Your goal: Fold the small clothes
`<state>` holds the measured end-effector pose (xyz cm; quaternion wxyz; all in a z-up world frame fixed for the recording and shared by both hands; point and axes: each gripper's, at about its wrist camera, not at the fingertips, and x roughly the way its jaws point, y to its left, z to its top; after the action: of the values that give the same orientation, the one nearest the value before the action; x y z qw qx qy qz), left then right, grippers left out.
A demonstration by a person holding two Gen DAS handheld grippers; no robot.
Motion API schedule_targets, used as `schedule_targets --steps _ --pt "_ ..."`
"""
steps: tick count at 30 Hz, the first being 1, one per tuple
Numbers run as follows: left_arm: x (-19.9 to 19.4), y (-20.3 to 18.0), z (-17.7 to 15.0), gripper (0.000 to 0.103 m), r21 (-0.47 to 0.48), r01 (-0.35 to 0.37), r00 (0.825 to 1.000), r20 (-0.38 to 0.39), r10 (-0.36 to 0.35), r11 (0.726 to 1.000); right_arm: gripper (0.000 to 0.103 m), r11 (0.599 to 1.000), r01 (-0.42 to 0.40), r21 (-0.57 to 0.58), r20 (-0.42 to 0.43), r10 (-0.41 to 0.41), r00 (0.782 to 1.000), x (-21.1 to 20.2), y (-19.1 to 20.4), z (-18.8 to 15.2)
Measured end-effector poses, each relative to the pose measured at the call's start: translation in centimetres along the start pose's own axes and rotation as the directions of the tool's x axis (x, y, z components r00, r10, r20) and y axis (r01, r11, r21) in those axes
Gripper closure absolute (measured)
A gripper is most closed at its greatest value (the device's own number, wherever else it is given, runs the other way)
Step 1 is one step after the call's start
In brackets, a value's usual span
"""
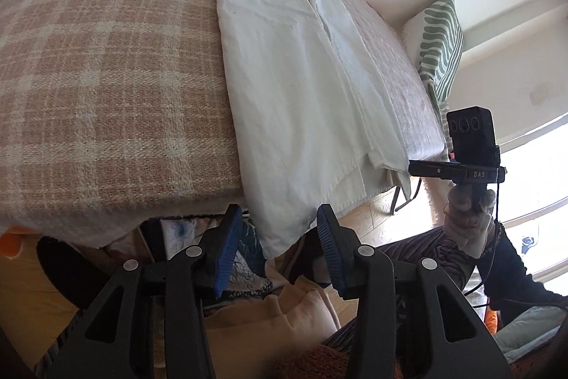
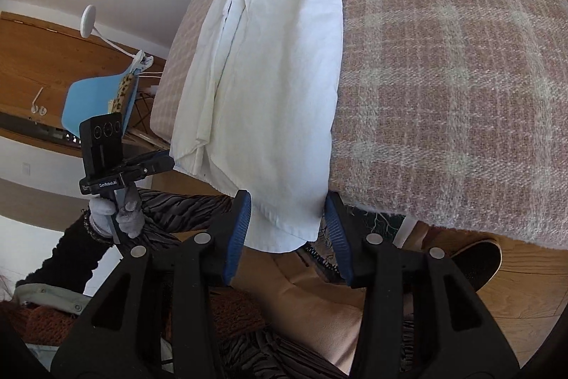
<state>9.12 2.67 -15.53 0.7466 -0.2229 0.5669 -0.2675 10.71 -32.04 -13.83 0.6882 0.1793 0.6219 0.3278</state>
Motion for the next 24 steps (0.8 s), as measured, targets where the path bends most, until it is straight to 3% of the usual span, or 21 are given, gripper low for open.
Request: schedule_targets --steps 5,7,9,12,24 --pt "0.1 0.1 0.4 0.065 -0.027 0.078 0.997 -0.007 -0.078 0.997 0.057 0.997 -0.057 0.043 -0.024 0.058 0.998 1.2 -0.6 0.2" --pt "0.1 0.1 0.5 0.079 -0.031 0.103 0.994 -0.015 -0.104 0.994 0.058 0.994 -0.098 0.052 -0.027 0.099 0.995 1.4 -0.5 -0.1" --pt "-0.1 -0.4 0.7 0.089 -0.002 0.107 0.994 -0.011 -0.107 0.994 0.081 0.991 -0.125 0.047 -0.013 0.126 0.992 1.2 -0.1 -0.2" --pt "-0.5 -1.2 1.1 0.092 0.023 0.122 0.992 0.011 -0.122 0.992 0.089 0.987 -0.154 0.054 0.026 0.153 0.988 0.5 0.2 -0.2" --pt "-3.2 -2.6 6.5 0.094 0.027 0.182 0.97 0.161 -0.184 0.983 0.091 0.975 -0.222 0.025 0.192 0.213 0.958 -3.0 2.0 2.6"
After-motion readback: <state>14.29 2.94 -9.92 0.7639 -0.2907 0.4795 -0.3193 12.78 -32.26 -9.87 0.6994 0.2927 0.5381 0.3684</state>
